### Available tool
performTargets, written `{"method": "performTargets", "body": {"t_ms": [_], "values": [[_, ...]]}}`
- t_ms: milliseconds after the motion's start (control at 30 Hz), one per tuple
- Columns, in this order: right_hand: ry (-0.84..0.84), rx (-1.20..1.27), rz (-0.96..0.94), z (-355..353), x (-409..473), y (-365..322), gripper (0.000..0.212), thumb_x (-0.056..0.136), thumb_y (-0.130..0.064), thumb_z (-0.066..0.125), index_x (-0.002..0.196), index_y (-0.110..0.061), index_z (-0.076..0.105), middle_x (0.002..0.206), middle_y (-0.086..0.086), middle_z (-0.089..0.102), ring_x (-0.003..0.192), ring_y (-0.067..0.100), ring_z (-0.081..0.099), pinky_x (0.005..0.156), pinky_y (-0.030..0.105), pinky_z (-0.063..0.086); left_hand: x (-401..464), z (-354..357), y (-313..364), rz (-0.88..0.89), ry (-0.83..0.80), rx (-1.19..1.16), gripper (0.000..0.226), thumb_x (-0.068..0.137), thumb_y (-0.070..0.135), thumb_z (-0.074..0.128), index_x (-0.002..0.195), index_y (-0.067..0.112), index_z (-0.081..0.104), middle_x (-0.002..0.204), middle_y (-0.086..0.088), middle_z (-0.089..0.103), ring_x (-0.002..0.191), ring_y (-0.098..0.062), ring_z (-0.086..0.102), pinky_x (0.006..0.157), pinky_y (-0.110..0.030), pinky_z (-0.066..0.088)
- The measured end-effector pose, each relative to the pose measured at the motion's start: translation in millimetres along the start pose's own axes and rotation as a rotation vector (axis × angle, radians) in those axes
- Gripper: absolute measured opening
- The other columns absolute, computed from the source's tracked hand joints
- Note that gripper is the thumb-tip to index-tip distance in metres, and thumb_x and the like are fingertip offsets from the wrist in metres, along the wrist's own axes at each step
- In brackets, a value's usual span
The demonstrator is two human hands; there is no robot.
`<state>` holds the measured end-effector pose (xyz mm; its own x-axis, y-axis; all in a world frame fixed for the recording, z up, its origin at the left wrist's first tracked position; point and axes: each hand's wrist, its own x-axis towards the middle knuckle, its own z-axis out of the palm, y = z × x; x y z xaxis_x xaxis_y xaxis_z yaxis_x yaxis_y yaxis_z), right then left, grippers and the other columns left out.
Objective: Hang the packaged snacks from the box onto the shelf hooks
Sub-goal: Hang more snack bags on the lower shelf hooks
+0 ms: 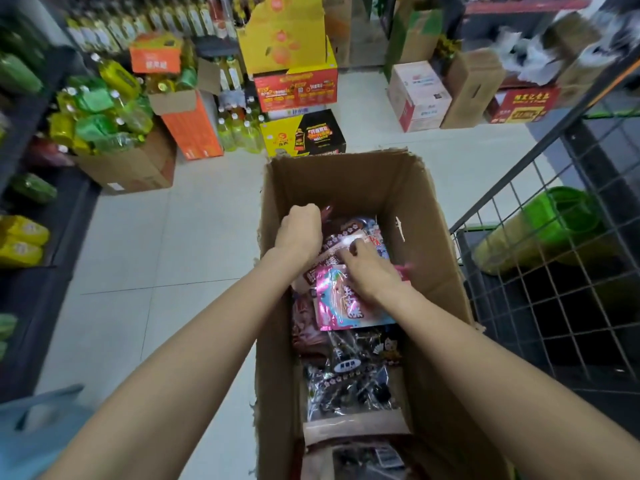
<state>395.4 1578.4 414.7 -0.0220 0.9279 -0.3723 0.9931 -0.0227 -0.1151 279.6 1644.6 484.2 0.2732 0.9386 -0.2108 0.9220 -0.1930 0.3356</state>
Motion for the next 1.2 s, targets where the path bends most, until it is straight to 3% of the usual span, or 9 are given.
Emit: {"method": "performTargets", "body": {"t_ms": [100,300,533,667,833,933,1033,1133,1200], "values": [[0.012,-0.008,-0.020,0.6,-0.6,-5.6,0.047,0.089,-0.002,0.051,0.133,-0.012,0.038,0.129,0.016,0.038,0.122,0.033,0.038,0.091,0.044,0.042,-11.4,-8.2,-7.1,-0.001,0.061,-0.009,0.021,0.088,-0.004,0.040,0.097,0.000,0.058,0.098,-0.024,0.061,0.094,-0.045,0.058,0.067,-0.040,0.040],[-0.037,0.168,0.072,-9.8,-5.6,-6.3,0.031,0.095,-0.017,0.049,0.124,-0.007,0.050,0.127,0.016,0.045,0.122,0.033,0.042,0.098,0.042,0.039,-31.7,-19.5,-13.8,0.041,0.102,-0.026,0.019,0.090,0.002,0.042,0.099,0.001,0.058,0.097,-0.024,0.061,0.092,-0.046,0.057,0.068,-0.040,0.042],[0.328,0.521,0.234,-48.4,-62.7,1.2,0.005,0.098,-0.018,0.041,0.097,-0.013,0.041,0.102,0.016,0.064,0.091,0.036,0.060,0.075,0.044,0.049,-65.6,-52.7,-16.9,0.142,0.229,-0.082,0.018,0.086,-0.002,0.039,0.093,0.000,0.055,0.092,-0.025,0.060,0.088,-0.045,0.054,0.064,-0.039,0.037],[0.580,0.753,0.240,-78.1,-114.5,-12.3,0.009,0.099,-0.019,0.046,0.102,-0.011,0.048,0.095,0.007,0.065,0.080,0.024,0.065,0.068,0.041,0.055,-91.7,-71.8,-23.2,0.241,0.316,-0.158,0.015,0.090,0.004,0.042,0.093,0.001,0.057,0.089,-0.021,0.062,0.084,-0.040,0.057,0.067,-0.045,0.047],[0.896,0.785,0.267,-101.1,-197.3,-50.0,0.021,0.095,-0.008,0.049,0.116,-0.004,0.047,0.093,0.011,0.063,0.083,0.027,0.059,0.060,0.027,0.029,-146.9,-101.1,-14.2,0.404,0.404,-0.312,0.025,0.093,0.018,0.051,0.072,0.005,0.047,0.075,-0.017,0.060,0.075,-0.036,0.056,0.059,-0.037,0.030],[1.072,0.779,0.257,-102.9,-259.5,-82.6,0.045,0.093,-0.004,0.048,0.134,-0.019,0.034,0.072,0.001,0.059,0.062,0.017,0.059,0.059,0.031,0.038,-197.7,-110.5,-1.8,0.549,0.441,-0.414,0.028,0.090,0.020,0.054,0.067,0.011,0.043,0.073,-0.022,0.061,0.073,-0.039,0.056,0.059,-0.034,0.019],[1.171,0.768,0.276,-94.5,-319.2,-105.9,0.040,0.094,-0.009,0.049,0.123,-0.035,0.040,0.083,-0.009,0.066,0.070,-0.001,0.062,0.073,0.028,0.047,-258.1,-106.2,20.1,0.693,0.440,-0.421,0.024,0.092,0.026,0.051,0.072,0.012,0.051,0.079,-0.021,0.065,0.079,-0.042,0.057,0.061,-0.037,0.025],[1.233,0.795,0.476,-81.5,-375.9,-121.2,0.055,0.086,-0.001,0.045,0.125,-0.039,0.039,0.071,0.007,0.061,0.062,0.021,0.055,0.066,0.038,0.053,-321.8,-93.9,45.2,0.800,0.479,-0.279,0.028,0.097,0.033,0.045,0.094,0.011,0.062,0.091,-0.016,0.068,0.088,-0.039,0.060,0.066,-0.038,0.035],[1.275,0.830,0.553,-71.5,-416.1,-127.0,0.064,0.088,-0.001,0.044,0.130,-0.046,0.033,0.059,0.012,0.051,0.051,0.022,0.047,0.054,0.037,0.051,-358.0,-84.4,60.7,0.908,0.512,-0.283,0.024,0.094,0.030,0.052,0.088,0.011,0.065,0.078,-0.014,0.069,0.075,-0.036,0.063,0.058,-0.032,0.032]]}}
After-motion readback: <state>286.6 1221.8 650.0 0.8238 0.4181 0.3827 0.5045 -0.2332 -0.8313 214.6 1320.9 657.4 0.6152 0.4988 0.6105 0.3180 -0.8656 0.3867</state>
